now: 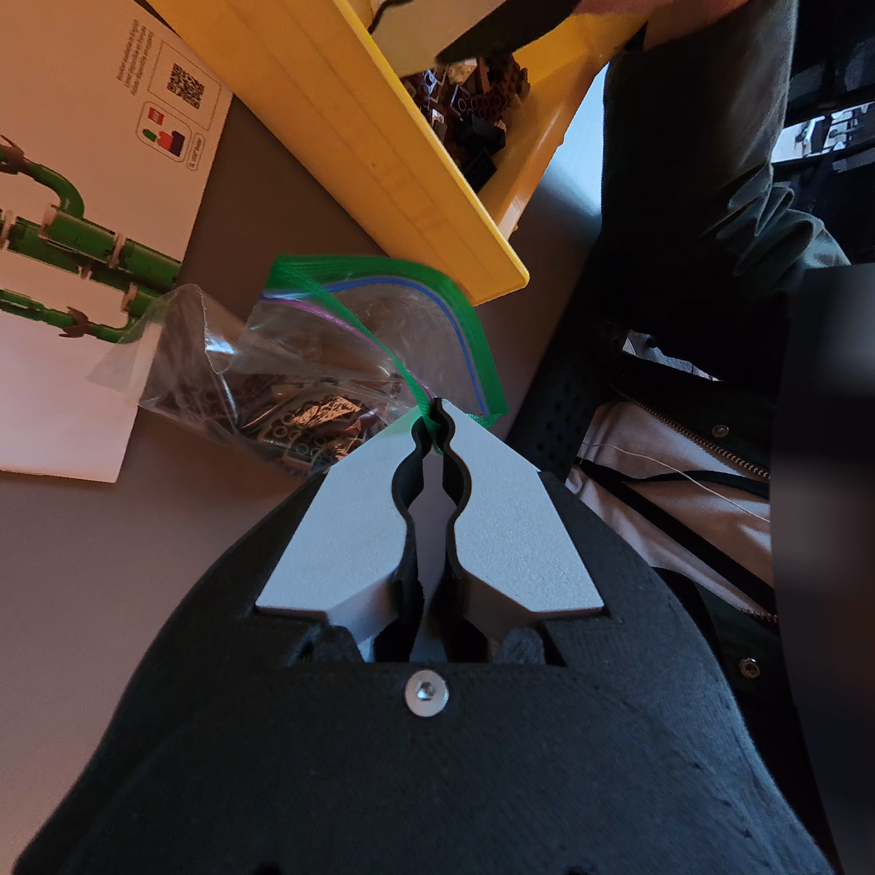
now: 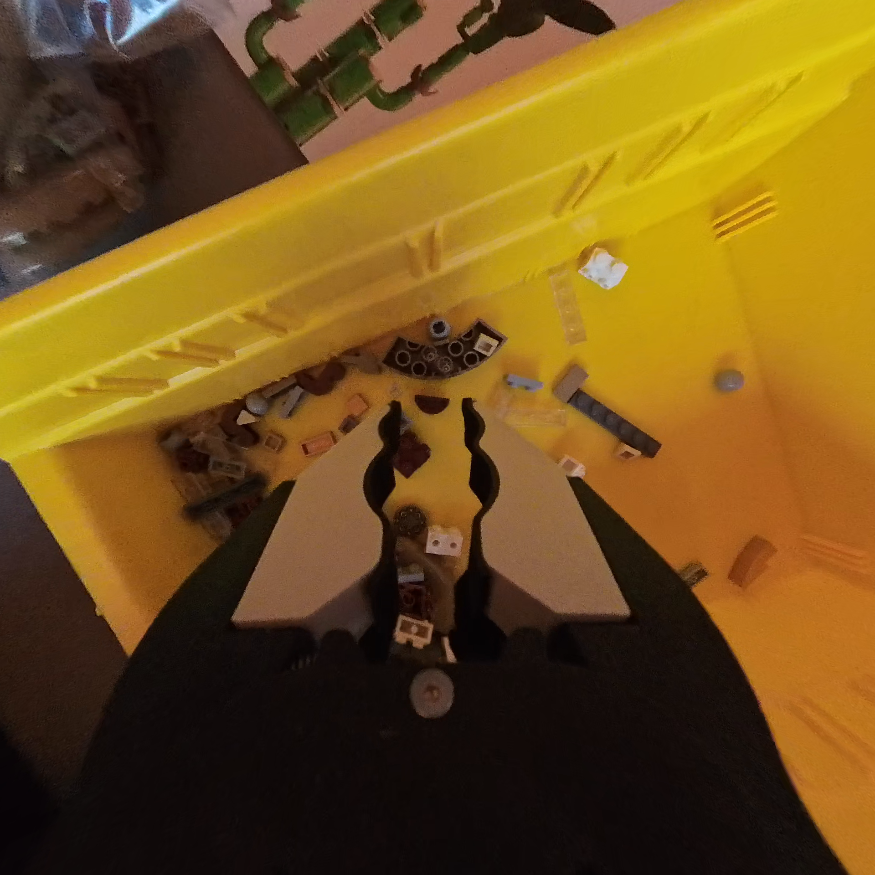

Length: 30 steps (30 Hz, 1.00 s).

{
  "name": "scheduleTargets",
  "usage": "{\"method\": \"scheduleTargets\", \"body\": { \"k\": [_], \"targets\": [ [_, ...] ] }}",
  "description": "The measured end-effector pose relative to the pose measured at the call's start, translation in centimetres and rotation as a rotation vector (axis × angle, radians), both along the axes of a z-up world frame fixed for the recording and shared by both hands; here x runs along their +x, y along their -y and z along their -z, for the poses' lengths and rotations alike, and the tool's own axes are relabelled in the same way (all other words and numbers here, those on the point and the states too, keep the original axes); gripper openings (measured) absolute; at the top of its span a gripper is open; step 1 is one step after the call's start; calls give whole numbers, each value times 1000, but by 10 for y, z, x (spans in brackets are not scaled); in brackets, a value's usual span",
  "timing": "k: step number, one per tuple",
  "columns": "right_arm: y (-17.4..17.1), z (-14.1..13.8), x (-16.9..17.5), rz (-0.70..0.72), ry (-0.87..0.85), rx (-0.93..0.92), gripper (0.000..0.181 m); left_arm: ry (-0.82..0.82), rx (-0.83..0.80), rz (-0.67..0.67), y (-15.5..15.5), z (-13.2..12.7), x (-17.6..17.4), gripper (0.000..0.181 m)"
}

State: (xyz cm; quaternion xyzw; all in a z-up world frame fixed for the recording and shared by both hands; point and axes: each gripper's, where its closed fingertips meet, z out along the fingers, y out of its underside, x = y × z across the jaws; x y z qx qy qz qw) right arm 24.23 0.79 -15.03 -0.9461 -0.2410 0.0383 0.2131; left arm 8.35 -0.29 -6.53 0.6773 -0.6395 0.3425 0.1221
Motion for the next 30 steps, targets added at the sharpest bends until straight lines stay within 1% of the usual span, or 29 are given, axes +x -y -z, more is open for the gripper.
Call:
{"method": "scheduleTargets", "body": {
  "k": [2,4,5,8,11,13,14,15,17,18,19,21,23,25,27,28,30],
  "targets": [
    [-1,7,3,28,20,-27,26,1,-3,-5,-1,-1,0,0],
    [0,12,4,28,37,-43,20,3,0,-3,-1,-1,0,0],
    [0,12,1,17,21,-37,15,5,2,-1,0,-2,0,0],
    [0,11,1,0,30,-30,15,5,1,-1,0,-2,-1,0],
    [2,0,-2,-13,12,-7,14,6,-1,-3,-1,-2,-1,0],
    [1,-23,-9,-35,9,55,14,7,0,-2,-1,-2,-1,0],
    [0,-41,-19,-55,-5,107,14,7,-1,-2,-1,-2,-1,0],
    [-2,-63,-35,-95,-43,176,14,7,-2,-2,-1,-2,-1,0],
    [0,-106,-82,-227,-159,315,14,7,-4,-5,-2,-2,0,0],
    [5,-120,-107,-308,-221,362,14,6,-5,-6,-2,-2,0,0],
    [9,-125,-123,-364,-236,383,14,6,-5,-6,-2,-2,0,0],
    [9,-117,-133,-391,-160,358,14,6,-2,-4,-1,-2,-1,0],
    [11,-106,-148,-437,-183,328,14,11,0,-4,-1,-3,-1,0],
    [6,-90,-152,-442,-172,296,15,8,-1,-3,-1,-3,-1,0],
    [3,-81,-146,-444,-126,284,28,8,-1,-2,-1,-3,-1,0],
    [3,-86,-143,-443,-128,299,28,10,0,-2,-1,-3,-1,0],
    [5,-106,-134,-428,-166,359,28,13,0,-6,-2,-4,-2,0]
  ]
}}
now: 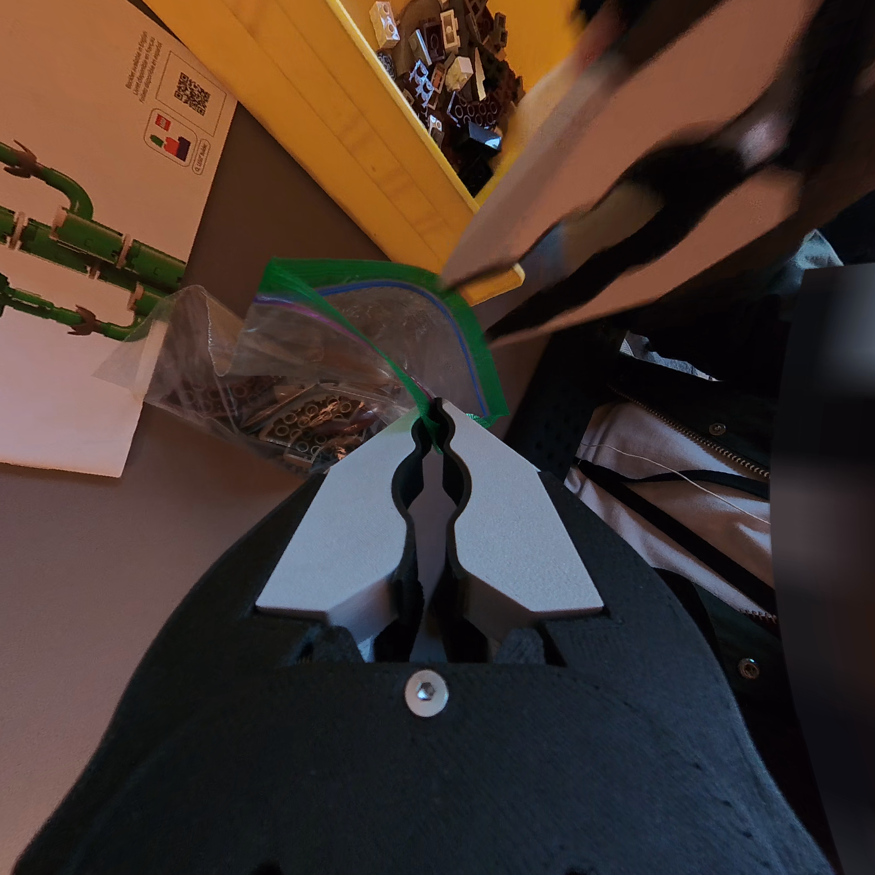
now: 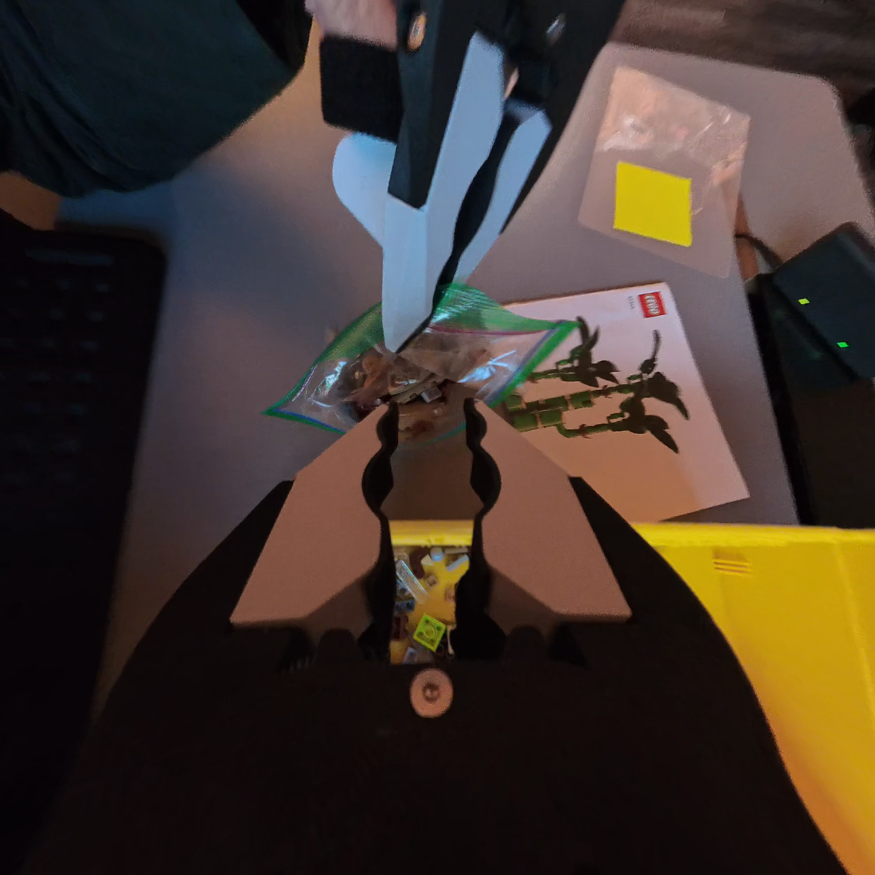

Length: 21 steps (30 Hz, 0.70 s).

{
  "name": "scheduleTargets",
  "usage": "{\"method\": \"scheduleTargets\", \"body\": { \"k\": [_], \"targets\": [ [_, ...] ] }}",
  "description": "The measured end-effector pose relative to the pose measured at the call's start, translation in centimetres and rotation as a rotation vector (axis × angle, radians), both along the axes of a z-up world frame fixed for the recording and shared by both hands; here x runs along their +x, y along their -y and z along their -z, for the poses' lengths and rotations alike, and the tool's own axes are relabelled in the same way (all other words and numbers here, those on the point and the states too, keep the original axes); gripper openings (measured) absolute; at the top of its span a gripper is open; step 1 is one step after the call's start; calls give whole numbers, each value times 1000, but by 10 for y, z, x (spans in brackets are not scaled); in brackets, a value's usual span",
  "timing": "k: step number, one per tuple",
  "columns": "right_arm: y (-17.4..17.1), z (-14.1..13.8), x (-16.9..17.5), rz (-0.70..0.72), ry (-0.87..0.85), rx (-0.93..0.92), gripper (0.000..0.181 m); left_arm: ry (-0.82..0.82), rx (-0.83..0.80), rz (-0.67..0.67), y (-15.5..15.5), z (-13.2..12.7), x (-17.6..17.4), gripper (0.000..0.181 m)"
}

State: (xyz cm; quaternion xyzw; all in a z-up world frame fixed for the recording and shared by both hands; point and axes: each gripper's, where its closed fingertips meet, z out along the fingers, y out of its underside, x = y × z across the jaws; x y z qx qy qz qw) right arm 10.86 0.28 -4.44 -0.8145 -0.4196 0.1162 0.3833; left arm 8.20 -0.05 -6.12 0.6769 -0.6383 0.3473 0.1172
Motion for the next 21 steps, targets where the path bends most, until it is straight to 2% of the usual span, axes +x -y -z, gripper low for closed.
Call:
{"method": "scheduleTargets", "body": {
  "k": [2,4,6,8,10,12,19,21],
  "targets": [
    [2,-20,26,52,-47,50,26,1,-3,-5,-1,-1,0,0],
    [4,-17,65,151,-79,15,26,2,-3,-8,-2,-1,0,0],
    [7,21,102,272,-35,-144,26,0,-3,-6,-1,0,0,0],
    [9,65,122,340,76,-284,25,-7,-3,-1,0,2,1,0],
    [7,93,130,382,178,-360,22,-10,-3,3,1,3,1,0],
    [2,105,127,399,201,-385,21,-9,-3,1,1,3,1,0],
    [-2,115,118,392,173,-407,19,-8,-2,2,1,2,1,0],
    [-2,118,116,377,171,-411,11,-8,-1,1,1,2,0,0]
  ]
}}
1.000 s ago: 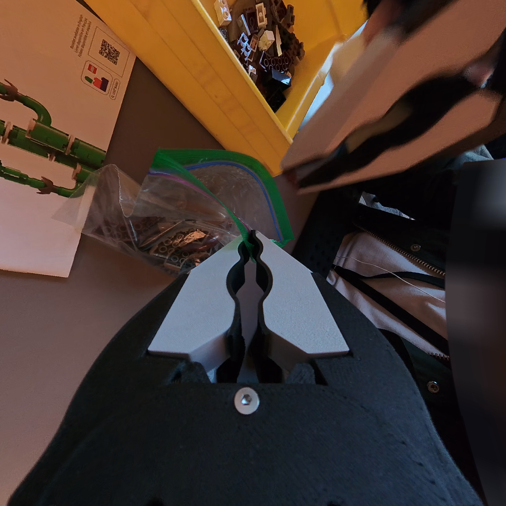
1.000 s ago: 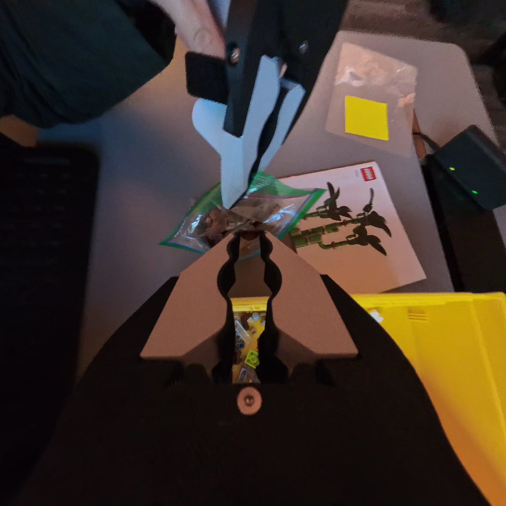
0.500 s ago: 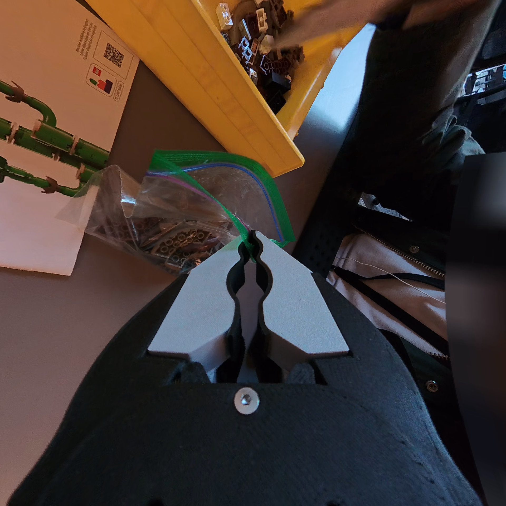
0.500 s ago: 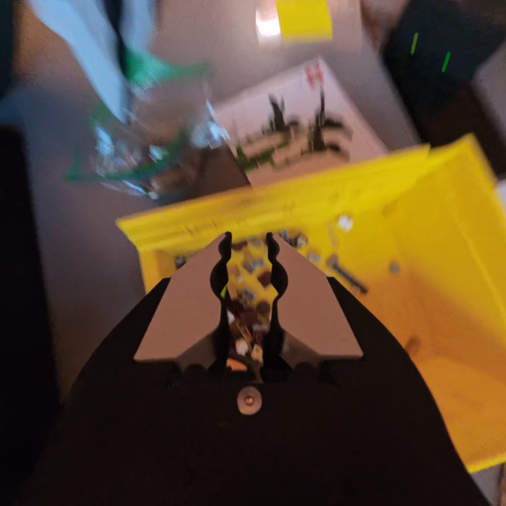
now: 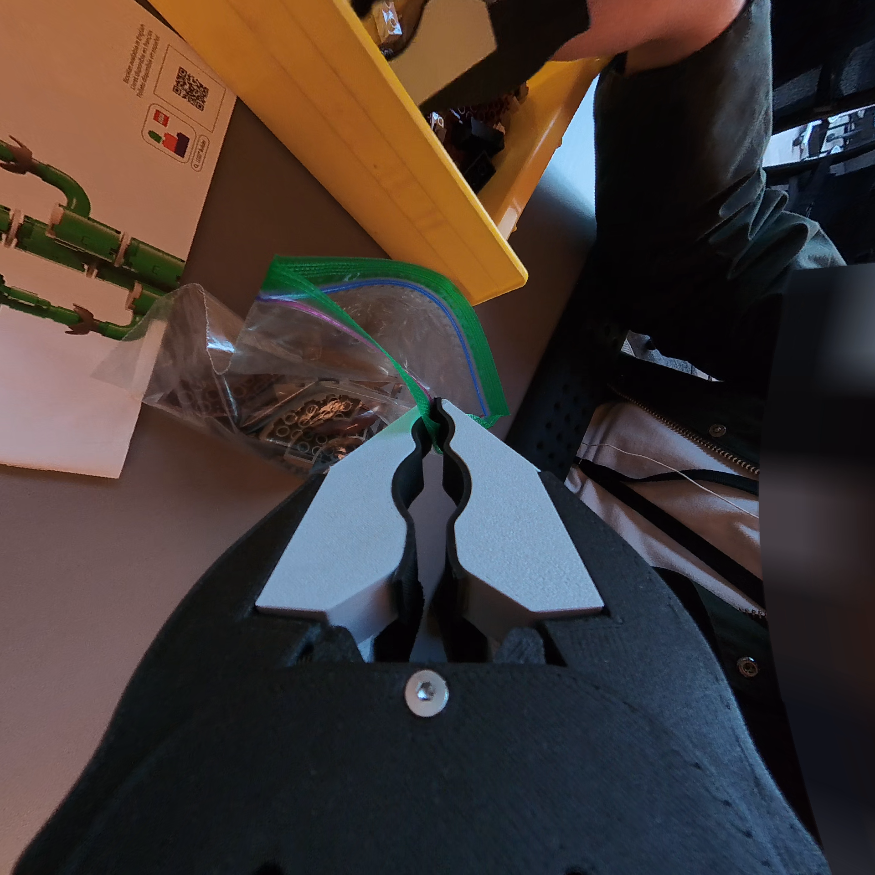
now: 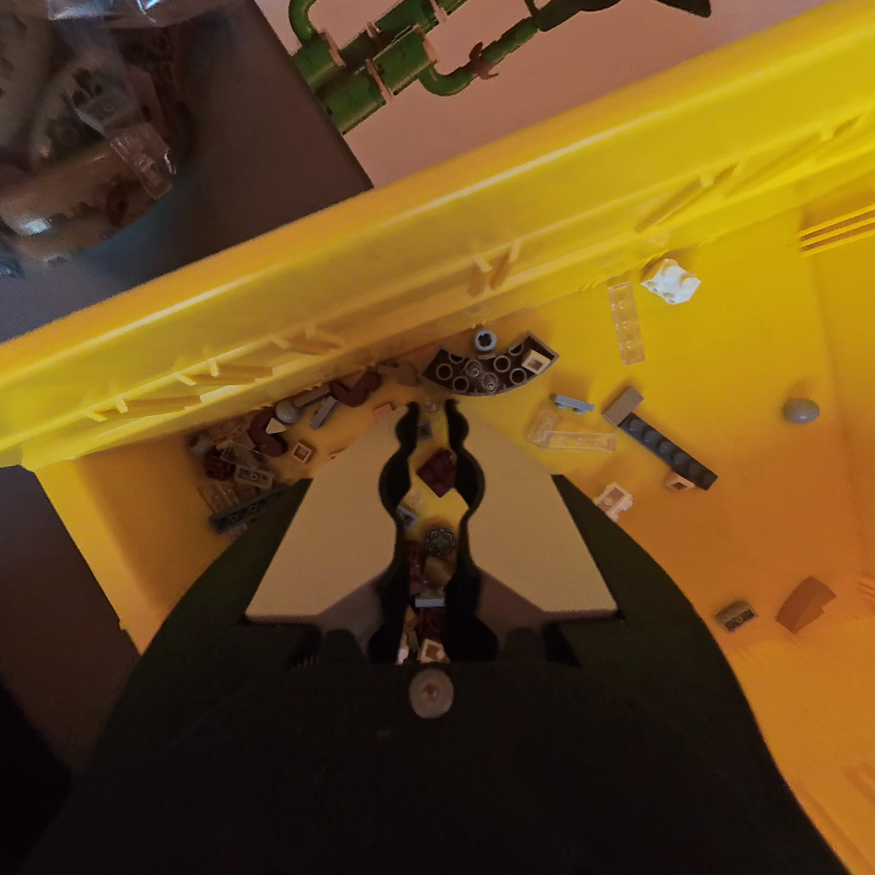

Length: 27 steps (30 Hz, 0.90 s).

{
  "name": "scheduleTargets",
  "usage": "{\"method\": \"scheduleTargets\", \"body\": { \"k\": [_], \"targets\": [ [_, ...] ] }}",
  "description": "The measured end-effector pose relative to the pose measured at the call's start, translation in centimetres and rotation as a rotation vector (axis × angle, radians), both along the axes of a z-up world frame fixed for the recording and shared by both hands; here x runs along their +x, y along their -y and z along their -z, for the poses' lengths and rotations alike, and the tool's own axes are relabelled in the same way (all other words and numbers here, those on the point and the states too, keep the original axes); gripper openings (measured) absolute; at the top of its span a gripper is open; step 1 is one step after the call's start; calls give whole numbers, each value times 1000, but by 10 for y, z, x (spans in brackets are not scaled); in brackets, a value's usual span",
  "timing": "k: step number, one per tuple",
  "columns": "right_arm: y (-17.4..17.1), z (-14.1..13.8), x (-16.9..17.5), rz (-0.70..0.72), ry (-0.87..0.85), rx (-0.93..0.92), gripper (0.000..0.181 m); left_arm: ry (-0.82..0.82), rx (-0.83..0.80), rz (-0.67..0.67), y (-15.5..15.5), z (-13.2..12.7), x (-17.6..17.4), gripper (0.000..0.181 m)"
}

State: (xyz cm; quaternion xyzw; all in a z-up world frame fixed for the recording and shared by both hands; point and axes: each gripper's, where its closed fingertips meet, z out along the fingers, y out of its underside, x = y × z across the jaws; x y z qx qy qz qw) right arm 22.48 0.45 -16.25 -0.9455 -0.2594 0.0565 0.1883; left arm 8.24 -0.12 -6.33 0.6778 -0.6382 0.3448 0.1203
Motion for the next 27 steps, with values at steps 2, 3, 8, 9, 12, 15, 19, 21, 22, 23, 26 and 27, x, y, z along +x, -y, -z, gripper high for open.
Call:
{"method": "scheduleTargets", "body": {
  "k": [2,3,8,9,12,15,19,21,22,23,26,27],
  "targets": [
    [-1,-1,0,-12,-2,13,7,0,-1,-1,0,0,0,0],
    [-1,-5,3,-6,1,22,7,0,-1,-2,0,0,0,0],
    [-8,-81,-15,-38,-82,272,7,1,-2,-2,-1,0,0,0],
    [-7,-102,-31,-80,-116,334,7,1,-3,-3,-1,0,0,0],
    [3,-144,-96,-291,-223,485,7,-3,-5,-5,-2,1,0,0],
    [5,-125,-129,-373,-212,423,7,-4,-3,-4,-1,1,0,0],
    [-1,-98,-119,-355,-108,343,20,0,1,-3,-1,0,-1,0],
    [1,-120,-110,-335,-135,405,20,4,1,-5,-2,-1,-1,0],
    [3,-132,-100,-308,-152,439,19,4,0,-6,-2,-1,-1,0],
    [5,-140,-87,-271,-159,454,20,3,-2,-8,-3,-1,-1,0],
    [17,-115,-32,-144,-86,316,27,4,-1,-9,-3,-2,-1,0],
    [23,-95,-16,-106,-44,223,28,4,-1,-8,-3,-1,-1,0]
  ]
}}
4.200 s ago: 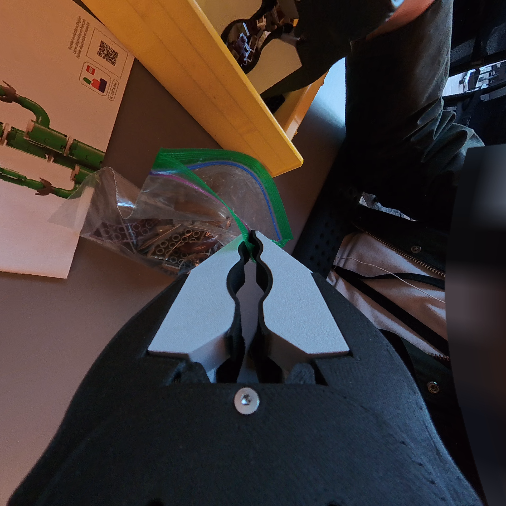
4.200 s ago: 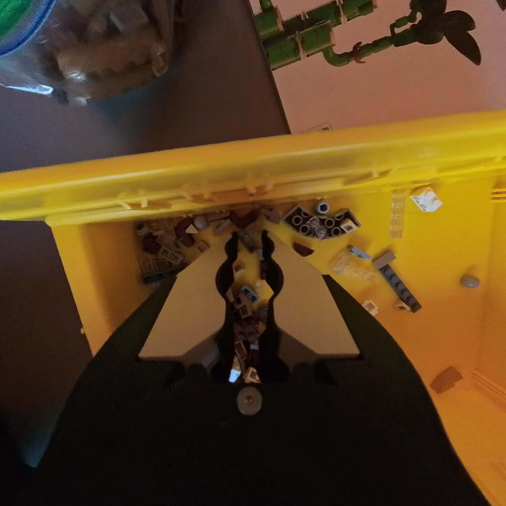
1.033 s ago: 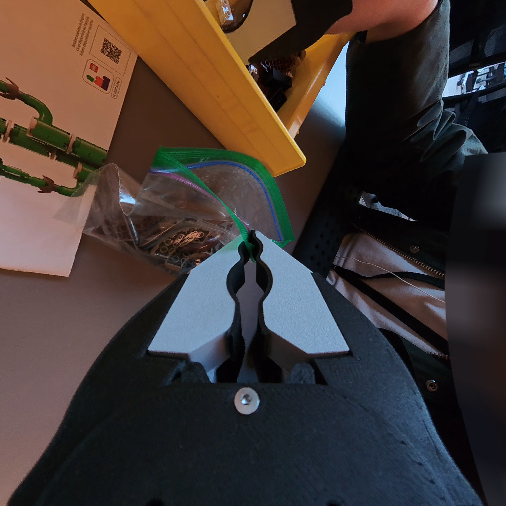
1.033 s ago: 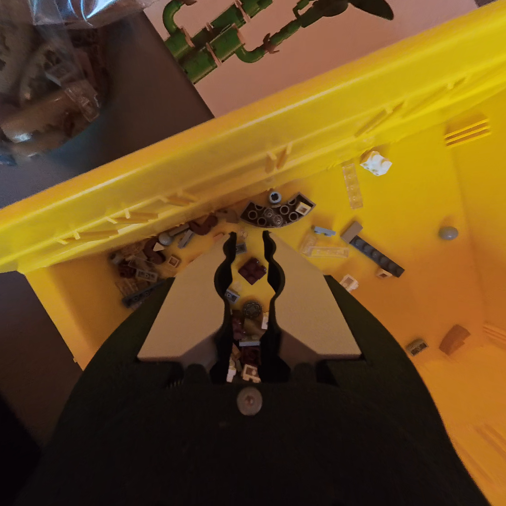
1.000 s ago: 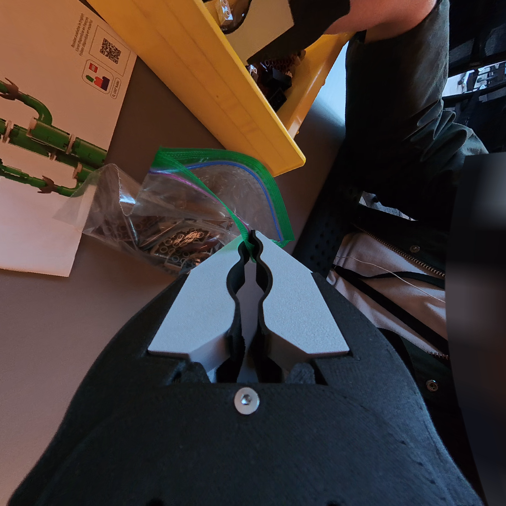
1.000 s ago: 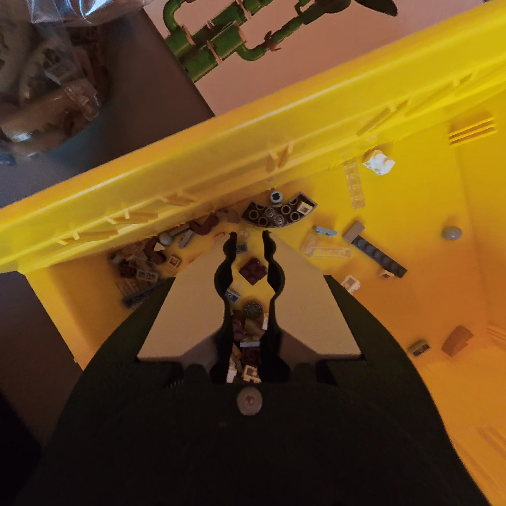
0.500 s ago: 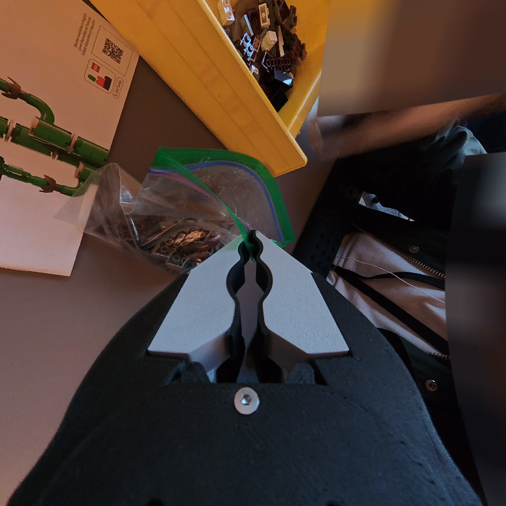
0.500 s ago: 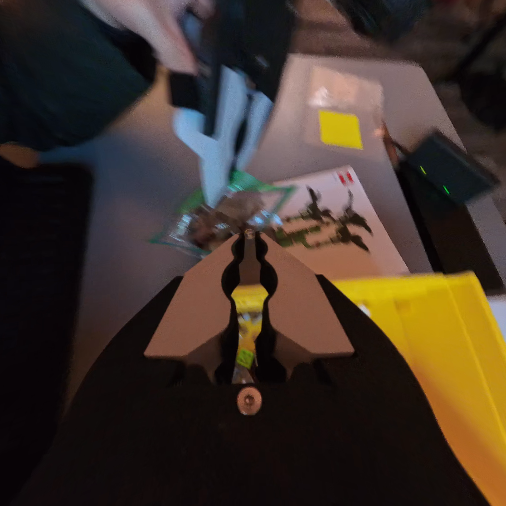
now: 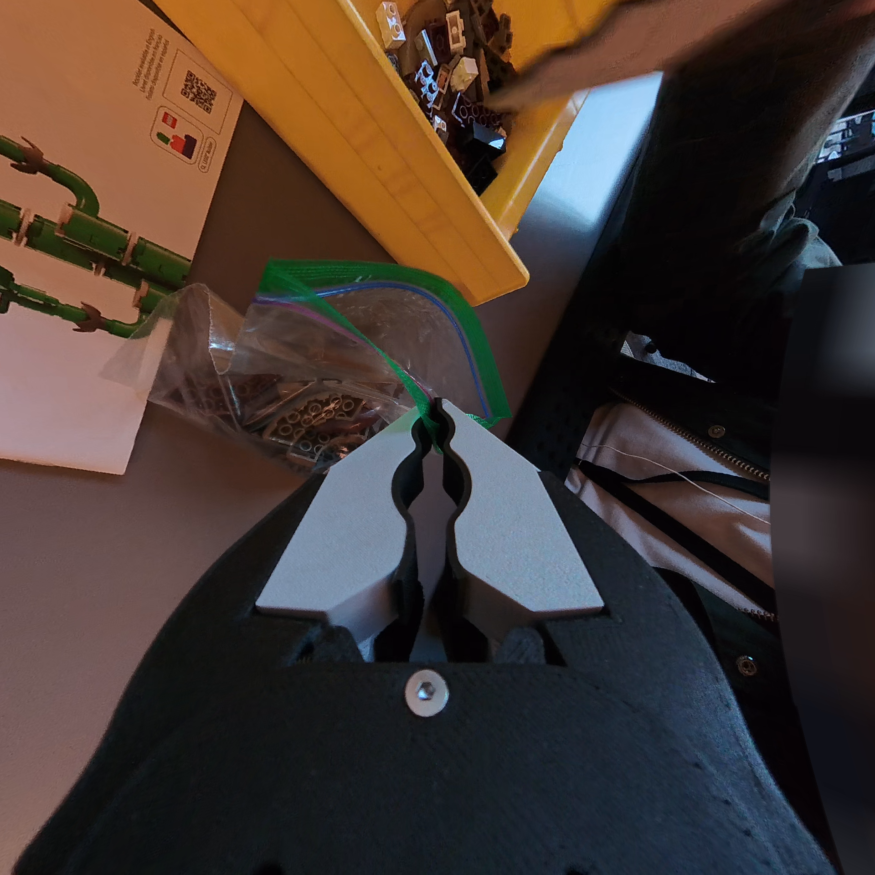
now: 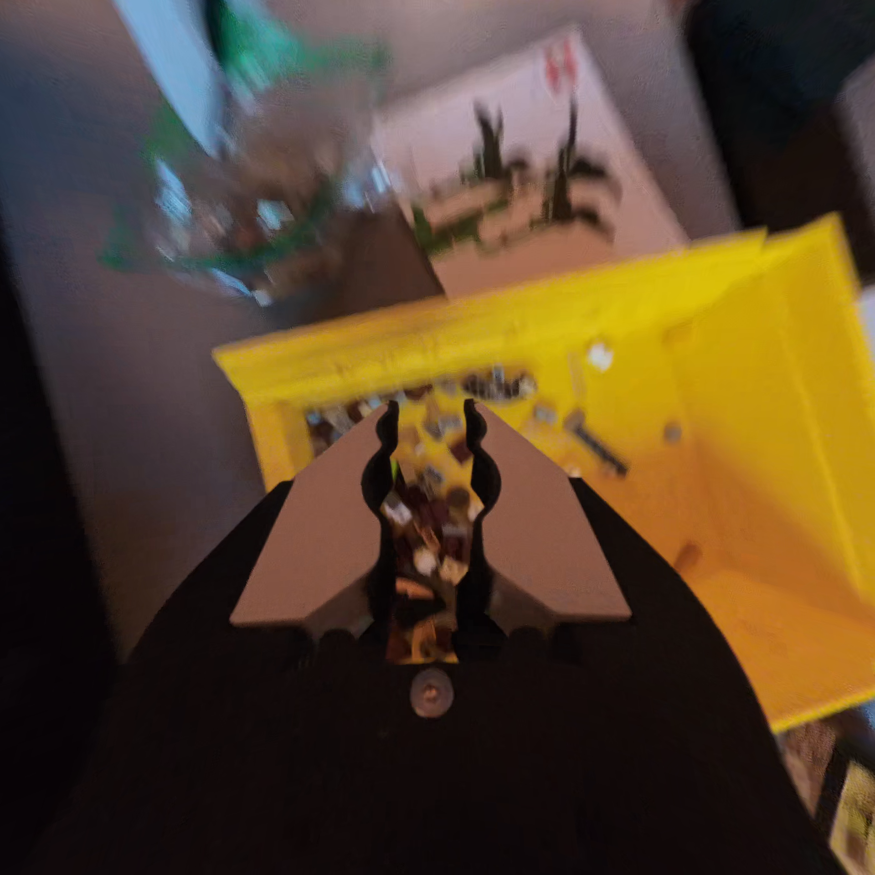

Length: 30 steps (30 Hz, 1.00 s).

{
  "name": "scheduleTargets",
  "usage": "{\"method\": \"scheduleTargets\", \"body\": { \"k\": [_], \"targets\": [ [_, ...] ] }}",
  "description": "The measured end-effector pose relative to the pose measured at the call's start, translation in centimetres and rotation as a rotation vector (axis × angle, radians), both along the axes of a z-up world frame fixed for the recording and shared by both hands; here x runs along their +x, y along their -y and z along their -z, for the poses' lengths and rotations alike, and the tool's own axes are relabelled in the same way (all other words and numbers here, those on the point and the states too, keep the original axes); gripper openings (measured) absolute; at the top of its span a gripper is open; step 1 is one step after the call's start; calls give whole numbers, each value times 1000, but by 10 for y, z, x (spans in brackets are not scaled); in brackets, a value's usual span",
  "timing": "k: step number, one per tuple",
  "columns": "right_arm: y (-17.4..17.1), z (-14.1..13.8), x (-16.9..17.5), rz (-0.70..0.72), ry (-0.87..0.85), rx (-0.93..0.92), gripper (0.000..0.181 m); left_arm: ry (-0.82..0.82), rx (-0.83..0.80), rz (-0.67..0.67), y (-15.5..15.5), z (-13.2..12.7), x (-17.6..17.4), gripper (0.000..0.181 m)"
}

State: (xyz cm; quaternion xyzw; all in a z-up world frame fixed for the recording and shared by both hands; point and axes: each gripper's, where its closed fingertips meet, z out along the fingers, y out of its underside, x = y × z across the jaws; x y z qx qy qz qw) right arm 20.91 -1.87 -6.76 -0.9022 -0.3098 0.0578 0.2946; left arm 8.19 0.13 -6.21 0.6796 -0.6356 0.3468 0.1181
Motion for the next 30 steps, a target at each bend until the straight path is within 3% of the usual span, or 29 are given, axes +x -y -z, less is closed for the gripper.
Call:
{"method": "scheduleTargets", "body": {
  "k": [3,7,10,15,18,21,25,27,30],
  "targets": [
    [4,49,23,40,99,-160,29,-6,-1,4,1,2,0,0],
    [-2,82,33,71,166,-241,29,-8,-2,5,1,2,0,0],
    [-3,93,38,58,211,-246,29,-7,-3,3,1,2,0,0],
    [-1,93,36,67,132,-256,19,-3,0,5,1,1,0,0],
    [-2,80,38,72,138,-219,18,-4,-1,8,2,1,0,0],
    [-8,36,22,55,116,-85,18,-9,-2,13,3,3,1,0],
    [-14,-46,-71,-175,-91,220,18,-11,-4,11,3,3,1,0],
    [-8,-50,-109,-288,-149,231,18,-12,-3,10,3,3,1,0],
    [-19,-16,-106,-266,5,167,26,-6,3,11,3,2,0,0]
  ]
}}
